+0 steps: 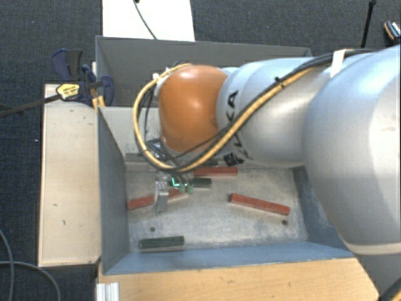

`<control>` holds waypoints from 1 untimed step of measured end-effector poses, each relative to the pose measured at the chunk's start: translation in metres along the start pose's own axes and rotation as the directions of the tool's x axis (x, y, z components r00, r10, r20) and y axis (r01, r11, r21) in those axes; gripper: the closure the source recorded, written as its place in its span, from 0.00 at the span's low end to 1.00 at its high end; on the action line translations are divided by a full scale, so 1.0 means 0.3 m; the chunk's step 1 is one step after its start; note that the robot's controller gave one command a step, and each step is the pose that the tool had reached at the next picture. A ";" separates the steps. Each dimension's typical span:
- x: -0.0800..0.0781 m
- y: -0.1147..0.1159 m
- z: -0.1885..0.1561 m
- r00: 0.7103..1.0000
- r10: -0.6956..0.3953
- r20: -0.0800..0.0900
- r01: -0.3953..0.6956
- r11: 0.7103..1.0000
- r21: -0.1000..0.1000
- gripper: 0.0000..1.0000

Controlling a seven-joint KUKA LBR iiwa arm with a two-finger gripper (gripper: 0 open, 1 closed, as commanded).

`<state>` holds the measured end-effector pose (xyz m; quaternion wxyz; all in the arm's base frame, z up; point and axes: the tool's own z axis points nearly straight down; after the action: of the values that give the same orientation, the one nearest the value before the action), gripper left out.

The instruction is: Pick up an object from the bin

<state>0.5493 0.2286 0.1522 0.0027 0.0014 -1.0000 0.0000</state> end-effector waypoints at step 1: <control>-0.069 0.028 0.278 0.956 -0.294 0.002 0.294 0.956 0.001 0.00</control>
Offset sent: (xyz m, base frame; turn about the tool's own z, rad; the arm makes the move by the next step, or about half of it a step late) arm 0.0208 0.0087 -0.0822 -0.2990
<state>0.5695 0.2372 0.0686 0.0015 0.1500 -0.9887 0.0002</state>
